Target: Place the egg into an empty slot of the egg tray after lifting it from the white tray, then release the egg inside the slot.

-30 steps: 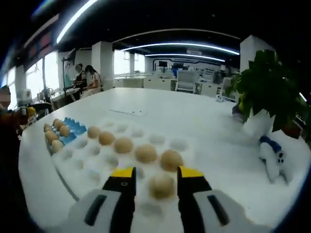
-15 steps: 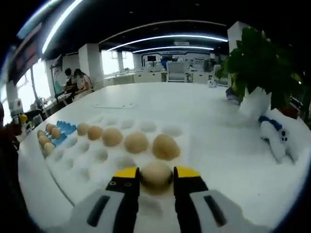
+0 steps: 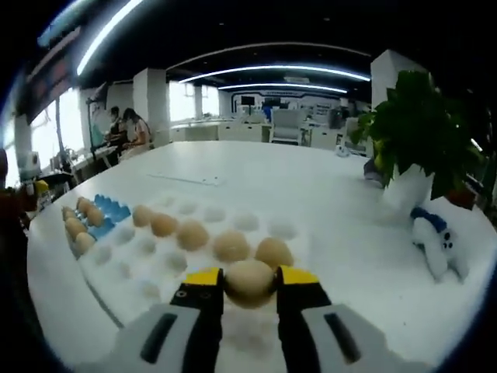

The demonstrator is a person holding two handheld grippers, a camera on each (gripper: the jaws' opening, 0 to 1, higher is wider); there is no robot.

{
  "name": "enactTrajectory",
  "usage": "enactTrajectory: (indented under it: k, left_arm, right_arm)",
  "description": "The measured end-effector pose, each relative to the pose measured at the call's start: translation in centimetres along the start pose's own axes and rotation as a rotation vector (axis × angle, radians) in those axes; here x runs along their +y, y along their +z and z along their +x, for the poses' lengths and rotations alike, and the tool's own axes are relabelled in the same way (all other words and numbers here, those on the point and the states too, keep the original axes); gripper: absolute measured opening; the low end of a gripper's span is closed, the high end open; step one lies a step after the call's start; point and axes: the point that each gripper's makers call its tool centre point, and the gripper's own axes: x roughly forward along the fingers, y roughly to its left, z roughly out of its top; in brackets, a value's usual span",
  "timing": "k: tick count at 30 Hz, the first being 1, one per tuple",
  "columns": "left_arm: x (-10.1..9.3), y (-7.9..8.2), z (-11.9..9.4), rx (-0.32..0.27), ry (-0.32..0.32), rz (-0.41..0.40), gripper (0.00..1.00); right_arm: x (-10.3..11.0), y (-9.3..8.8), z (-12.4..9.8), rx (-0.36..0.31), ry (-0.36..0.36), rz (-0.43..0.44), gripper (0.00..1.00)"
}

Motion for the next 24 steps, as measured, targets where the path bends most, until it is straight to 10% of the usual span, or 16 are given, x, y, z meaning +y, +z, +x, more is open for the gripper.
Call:
enactTrajectory:
  k: [10,24]
  left_arm:
    - [-0.1,-0.1,0.1,0.003,0.0,-0.007,0.77]
    - [0.2,0.1,-0.2,-0.005,0.01,-0.004,0.79]
  right_arm:
    - [8.6,3.7,1.1,-0.07,0.219,-0.048,0.26]
    - [17.1,3.3,4.3,-0.027,0.477,-0.15,0.26]
